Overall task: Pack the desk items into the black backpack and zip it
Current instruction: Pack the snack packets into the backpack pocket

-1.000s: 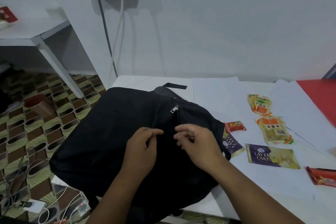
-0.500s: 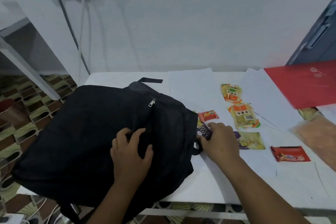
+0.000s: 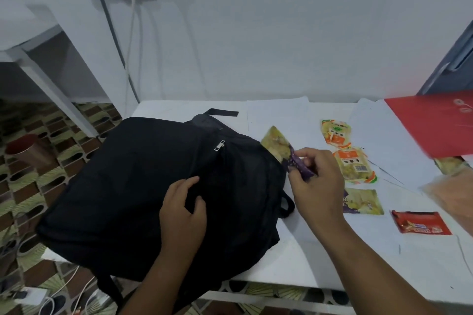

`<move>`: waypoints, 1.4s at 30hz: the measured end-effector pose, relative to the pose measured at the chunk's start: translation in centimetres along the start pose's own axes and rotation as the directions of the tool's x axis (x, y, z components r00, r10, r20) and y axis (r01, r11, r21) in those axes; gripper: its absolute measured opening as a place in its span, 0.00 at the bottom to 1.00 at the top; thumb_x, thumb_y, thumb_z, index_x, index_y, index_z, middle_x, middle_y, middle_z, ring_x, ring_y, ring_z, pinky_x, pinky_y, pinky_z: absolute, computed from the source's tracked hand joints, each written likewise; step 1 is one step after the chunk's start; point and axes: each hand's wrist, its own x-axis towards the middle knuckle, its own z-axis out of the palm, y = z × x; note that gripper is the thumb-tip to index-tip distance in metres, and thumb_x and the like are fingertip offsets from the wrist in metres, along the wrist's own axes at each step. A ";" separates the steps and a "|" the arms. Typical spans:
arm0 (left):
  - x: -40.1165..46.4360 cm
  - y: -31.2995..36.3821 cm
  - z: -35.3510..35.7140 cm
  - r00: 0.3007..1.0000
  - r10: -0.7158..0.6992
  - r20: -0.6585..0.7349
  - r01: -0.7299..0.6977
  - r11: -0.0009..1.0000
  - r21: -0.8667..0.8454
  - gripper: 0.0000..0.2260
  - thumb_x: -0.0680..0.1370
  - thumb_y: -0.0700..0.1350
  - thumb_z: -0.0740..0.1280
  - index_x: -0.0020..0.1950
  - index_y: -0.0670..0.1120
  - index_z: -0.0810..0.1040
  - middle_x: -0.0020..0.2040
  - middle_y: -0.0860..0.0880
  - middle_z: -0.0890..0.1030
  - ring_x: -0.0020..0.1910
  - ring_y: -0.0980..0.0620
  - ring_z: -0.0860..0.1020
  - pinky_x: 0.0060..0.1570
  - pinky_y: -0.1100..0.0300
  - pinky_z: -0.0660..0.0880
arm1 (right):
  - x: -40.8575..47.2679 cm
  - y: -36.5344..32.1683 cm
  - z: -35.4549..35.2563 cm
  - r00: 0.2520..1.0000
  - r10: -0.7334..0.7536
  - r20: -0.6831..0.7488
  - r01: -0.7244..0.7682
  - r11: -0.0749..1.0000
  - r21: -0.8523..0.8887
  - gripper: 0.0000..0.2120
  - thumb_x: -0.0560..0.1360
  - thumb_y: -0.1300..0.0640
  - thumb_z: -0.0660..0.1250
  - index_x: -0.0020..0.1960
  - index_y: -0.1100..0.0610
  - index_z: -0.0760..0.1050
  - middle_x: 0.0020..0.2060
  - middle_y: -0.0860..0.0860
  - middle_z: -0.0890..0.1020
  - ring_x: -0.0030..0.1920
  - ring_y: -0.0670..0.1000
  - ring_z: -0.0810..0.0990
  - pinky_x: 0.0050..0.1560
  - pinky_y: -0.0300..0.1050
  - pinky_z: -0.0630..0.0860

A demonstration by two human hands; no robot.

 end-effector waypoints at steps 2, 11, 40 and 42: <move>0.6 0.6 -1.1 0.997 -0.080 -0.002 0.079 0.995 -0.059 0.15 0.77 0.34 0.69 0.61 0.49 0.81 0.55 0.59 0.79 0.53 0.72 0.74 0.58 0.70 0.72 | -0.2 -1.6 0.8 0.999 0.027 0.046 -0.032 0.994 0.106 0.17 0.71 0.67 0.74 0.49 0.47 0.77 0.47 0.46 0.75 0.45 0.44 0.78 0.44 0.36 0.76; 2.8 2.3 -5.0 0.980 -0.144 -0.136 0.118 0.976 -0.185 0.06 0.75 0.39 0.75 0.47 0.48 0.80 0.41 0.57 0.82 0.42 0.65 0.81 0.41 0.75 0.73 | -3.9 -4.2 6.5 0.823 0.202 0.530 -0.276 0.959 0.063 0.14 0.69 0.60 0.77 0.47 0.47 0.77 0.41 0.44 0.81 0.40 0.39 0.79 0.40 0.30 0.75; 1.9 1.5 -1.8 0.994 0.042 0.102 -0.039 0.999 -0.034 0.10 0.74 0.38 0.73 0.49 0.53 0.79 0.44 0.58 0.81 0.44 0.60 0.79 0.43 0.73 0.73 | 1.2 -0.8 4.7 0.943 0.088 0.322 -0.149 0.975 0.168 0.21 0.76 0.73 0.59 0.50 0.50 0.81 0.46 0.44 0.85 0.48 0.45 0.84 0.55 0.41 0.80; 1.4 0.6 0.0 0.988 0.130 0.087 -0.138 0.987 0.082 0.10 0.74 0.40 0.74 0.51 0.52 0.80 0.48 0.58 0.78 0.45 0.59 0.77 0.43 0.72 0.71 | 2.9 1.3 3.1 0.962 0.073 0.265 -0.045 0.993 -0.111 0.20 0.76 0.72 0.59 0.57 0.52 0.80 0.54 0.46 0.82 0.57 0.45 0.79 0.61 0.38 0.73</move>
